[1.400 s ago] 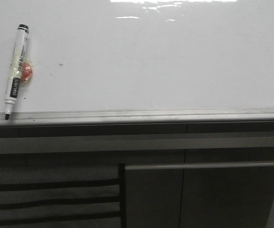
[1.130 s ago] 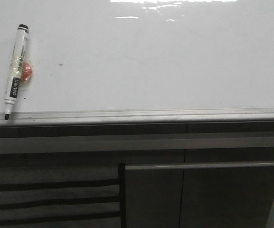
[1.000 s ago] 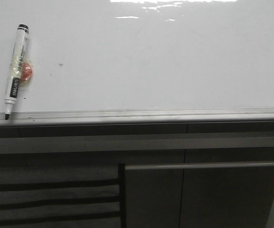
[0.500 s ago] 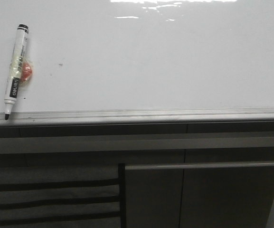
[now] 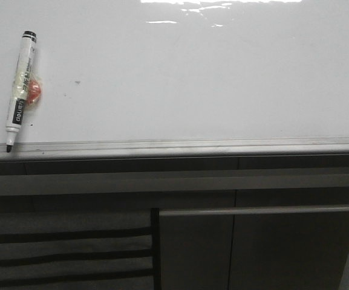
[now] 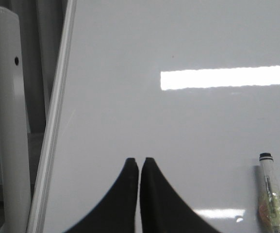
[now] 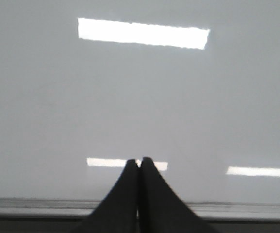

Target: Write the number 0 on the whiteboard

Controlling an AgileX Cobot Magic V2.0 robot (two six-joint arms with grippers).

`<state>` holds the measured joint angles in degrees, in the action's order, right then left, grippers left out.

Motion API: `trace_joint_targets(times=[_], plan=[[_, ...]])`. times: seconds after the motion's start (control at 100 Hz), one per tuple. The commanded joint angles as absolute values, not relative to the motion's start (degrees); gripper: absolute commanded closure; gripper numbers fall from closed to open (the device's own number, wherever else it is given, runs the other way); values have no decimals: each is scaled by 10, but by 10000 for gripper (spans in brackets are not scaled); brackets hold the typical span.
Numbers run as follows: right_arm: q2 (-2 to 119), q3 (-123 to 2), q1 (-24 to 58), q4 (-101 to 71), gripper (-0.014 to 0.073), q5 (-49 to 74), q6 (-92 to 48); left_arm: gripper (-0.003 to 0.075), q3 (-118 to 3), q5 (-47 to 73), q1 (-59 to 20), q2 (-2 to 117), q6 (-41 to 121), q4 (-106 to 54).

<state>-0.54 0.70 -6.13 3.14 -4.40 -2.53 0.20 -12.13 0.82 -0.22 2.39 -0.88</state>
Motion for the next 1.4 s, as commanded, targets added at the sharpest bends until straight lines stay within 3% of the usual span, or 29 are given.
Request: trace_joint_targets(times=[0.0, 0.32, 0.58, 0.81, 0.97, 1.25, 1.39], plan=[[-17, 13, -64, 34, 662, -103, -26, 740, 21, -176, 6, -19, 23, -13], [-17, 9, -64, -54, 662, -126, -12, 740, 13, -179, 5, -19, -48, -47], [18, -86, -64, -175, 662, 64, -12, 740, -79, 49, 5, 40, -85, -95], [104, -172, -64, -222, 662, 214, -12, 740, -115, -66, 5, 120, -85, -181], [125, -176, -64, -229, 662, 193, -12, 740, -115, -150, 5, 130, -85, -181], [125, -176, -64, -229, 662, 268, -34, 739, -119, -104, 5, 131, -85, -119], [125, -176, -57, -224, 662, 221, -125, 739, -136, -19, 5, 141, -85, -90]])
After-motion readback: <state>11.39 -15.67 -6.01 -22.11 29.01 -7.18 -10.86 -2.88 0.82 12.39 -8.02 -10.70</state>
